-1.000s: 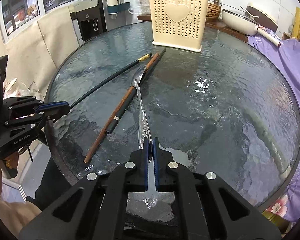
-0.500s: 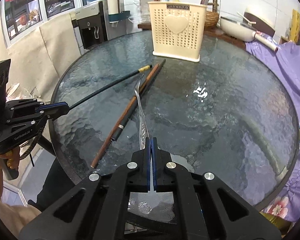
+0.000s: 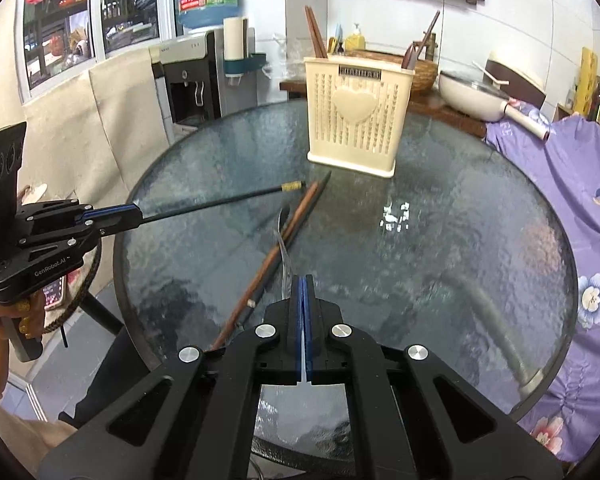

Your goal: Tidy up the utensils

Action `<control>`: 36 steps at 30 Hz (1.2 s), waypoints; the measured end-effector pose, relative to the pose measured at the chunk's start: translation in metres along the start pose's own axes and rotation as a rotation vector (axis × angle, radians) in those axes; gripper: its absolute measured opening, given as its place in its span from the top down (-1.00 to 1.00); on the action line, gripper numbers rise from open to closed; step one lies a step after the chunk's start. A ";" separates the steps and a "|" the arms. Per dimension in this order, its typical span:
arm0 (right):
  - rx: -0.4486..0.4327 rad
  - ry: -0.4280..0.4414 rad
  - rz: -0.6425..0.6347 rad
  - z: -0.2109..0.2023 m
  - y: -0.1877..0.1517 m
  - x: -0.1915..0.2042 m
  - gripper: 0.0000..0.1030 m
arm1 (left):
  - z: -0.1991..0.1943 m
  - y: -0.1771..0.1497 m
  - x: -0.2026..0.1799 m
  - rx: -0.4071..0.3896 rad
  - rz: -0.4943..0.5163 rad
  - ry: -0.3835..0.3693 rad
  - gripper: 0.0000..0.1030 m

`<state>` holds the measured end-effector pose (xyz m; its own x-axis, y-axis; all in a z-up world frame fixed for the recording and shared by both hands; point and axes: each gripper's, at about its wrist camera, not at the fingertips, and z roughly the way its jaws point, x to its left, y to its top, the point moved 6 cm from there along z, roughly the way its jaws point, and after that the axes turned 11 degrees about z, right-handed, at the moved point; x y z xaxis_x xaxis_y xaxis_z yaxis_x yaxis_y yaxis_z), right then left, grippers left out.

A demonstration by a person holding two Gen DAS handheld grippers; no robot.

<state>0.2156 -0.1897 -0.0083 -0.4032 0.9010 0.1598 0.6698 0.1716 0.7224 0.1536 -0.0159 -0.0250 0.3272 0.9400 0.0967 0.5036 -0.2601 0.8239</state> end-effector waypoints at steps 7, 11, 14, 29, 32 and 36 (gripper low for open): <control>-0.038 -0.005 -0.017 -0.008 0.016 0.004 0.98 | -0.006 0.018 0.001 -0.040 0.020 0.007 0.95; -0.048 0.002 -0.020 -0.009 0.025 0.004 0.98 | -0.008 0.026 0.000 -0.058 0.040 0.011 0.95; -0.054 0.004 -0.018 -0.009 0.030 0.004 0.98 | -0.007 0.029 0.000 -0.058 0.041 0.006 0.95; 0.053 0.006 0.045 0.023 -0.009 -0.009 0.98 | 0.014 -0.030 0.002 0.083 -0.011 -0.043 0.93; 0.081 0.019 0.047 0.030 -0.021 -0.010 0.98 | 0.016 -0.042 0.003 0.108 -0.015 -0.041 0.81; 0.114 0.073 0.041 0.036 -0.030 -0.008 0.67 | 0.013 -0.047 0.006 0.106 0.002 0.001 0.37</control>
<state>0.2213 -0.1880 -0.0550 -0.4152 0.8778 0.2390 0.7514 0.1828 0.6340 0.1421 -0.0003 -0.0705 0.3272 0.9398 0.0987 0.5845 -0.2834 0.7603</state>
